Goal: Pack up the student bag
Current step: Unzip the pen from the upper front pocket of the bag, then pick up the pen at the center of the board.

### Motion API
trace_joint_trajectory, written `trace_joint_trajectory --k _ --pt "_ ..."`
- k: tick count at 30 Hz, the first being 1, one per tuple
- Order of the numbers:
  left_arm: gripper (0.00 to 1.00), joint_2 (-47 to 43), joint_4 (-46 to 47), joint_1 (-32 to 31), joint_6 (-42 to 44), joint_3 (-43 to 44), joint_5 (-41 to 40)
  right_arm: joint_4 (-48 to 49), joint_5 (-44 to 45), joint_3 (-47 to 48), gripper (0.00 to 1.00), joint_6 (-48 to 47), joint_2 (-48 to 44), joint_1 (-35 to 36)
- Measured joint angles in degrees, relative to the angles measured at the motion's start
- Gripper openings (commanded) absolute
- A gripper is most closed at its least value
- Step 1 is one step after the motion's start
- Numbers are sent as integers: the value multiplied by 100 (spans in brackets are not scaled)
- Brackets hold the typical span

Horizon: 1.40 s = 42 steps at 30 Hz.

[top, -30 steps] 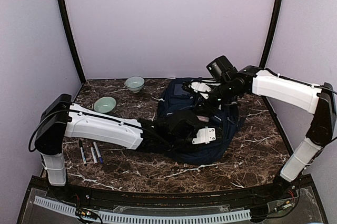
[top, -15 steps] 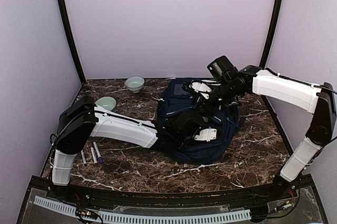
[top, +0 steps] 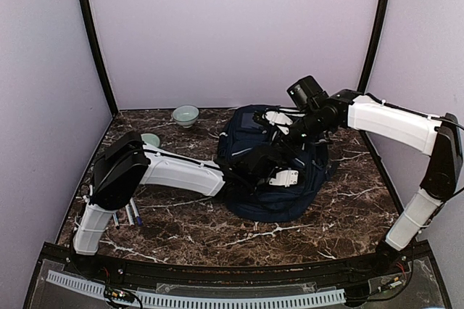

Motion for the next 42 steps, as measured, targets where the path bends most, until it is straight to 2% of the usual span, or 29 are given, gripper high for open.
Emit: trace_joint_trajectory --k 3,8,20,26,32,38,39,40,42 --pt "33 24 13 7 -20 22 -7 -2 31 35 0 0 13 -4" --pt "40 -192 251 4 -201 -264 76 -44 17 48 0 -2 13 17" --pt "42 -791 509 -352 -350 -1001 -203 -46 7 98 0 0 61 28" --pt "42 -1508 223 -721 -782 -1467 -321 -37 28 103 0 2 61 26" --pt "41 -2660 -466 -1137 -1749 -2009 -289 7 15 90 0 7 61 -15" --pt "41 -3467 -1961 -1185 -3484 -2245 -151 179 -59 -92 0 24 52 -39" --pt "41 -3576 -2251 -1161 -3818 -2260 -155 212 -63 -129 0 24 48 -37" --pt "48 -3639 -2487 -1139 -4096 -2260 -151 247 -66 -166 0 22 48 -39" --pt "49 -3762 -3051 -1032 -4809 -2251 -120 299 -81 -234 0 22 46 -39"
